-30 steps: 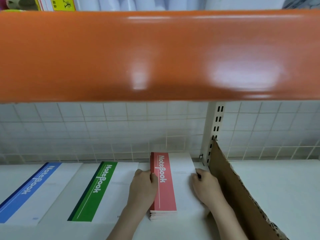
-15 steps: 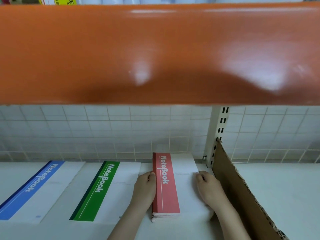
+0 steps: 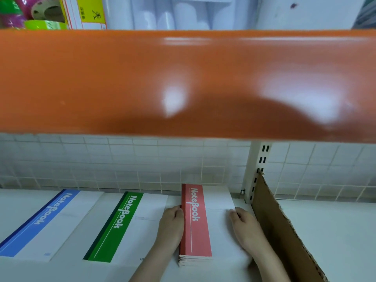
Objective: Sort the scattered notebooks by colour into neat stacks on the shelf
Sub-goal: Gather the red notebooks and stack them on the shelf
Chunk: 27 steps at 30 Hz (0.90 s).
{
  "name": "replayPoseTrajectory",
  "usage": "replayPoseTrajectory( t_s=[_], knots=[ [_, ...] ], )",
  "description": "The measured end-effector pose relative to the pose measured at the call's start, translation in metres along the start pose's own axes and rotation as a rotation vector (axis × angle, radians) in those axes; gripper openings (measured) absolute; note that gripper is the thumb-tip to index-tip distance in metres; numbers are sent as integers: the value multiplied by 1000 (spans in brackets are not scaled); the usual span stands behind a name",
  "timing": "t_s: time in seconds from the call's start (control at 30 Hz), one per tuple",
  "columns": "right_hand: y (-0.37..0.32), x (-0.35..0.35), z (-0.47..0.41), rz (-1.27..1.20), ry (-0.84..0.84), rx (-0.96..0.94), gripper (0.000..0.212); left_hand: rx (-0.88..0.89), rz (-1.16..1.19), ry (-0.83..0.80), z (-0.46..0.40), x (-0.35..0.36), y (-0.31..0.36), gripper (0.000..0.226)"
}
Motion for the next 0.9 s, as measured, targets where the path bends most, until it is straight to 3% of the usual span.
replayPoseTrajectory(
  t_s=[0.43,0.63,0.7,0.9],
  knots=[
    [0,-2,4,7,-16,13,43,22,-46,-35,4,-2,0,35],
    [-2,-3,5,111,-36,36,50,4,-41,-35,1,-2,-3,12],
    [-6,-5,7,172,-36,41,52,49,-95,-12,0,-1,-3,35],
    [-36,-6,19,492,106,-12,50,233,-332,60,3,-11,13,42]
  ],
)
Point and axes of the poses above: each hand's wrist, its own z-axis away from the middle knuckle, its own x-axis out of the palm, y = z × x, the point moved 2 cm from there along -z, towards the middle knuckle, and after that the axes turned 15 degrees about -y, right-handed, at the moved point
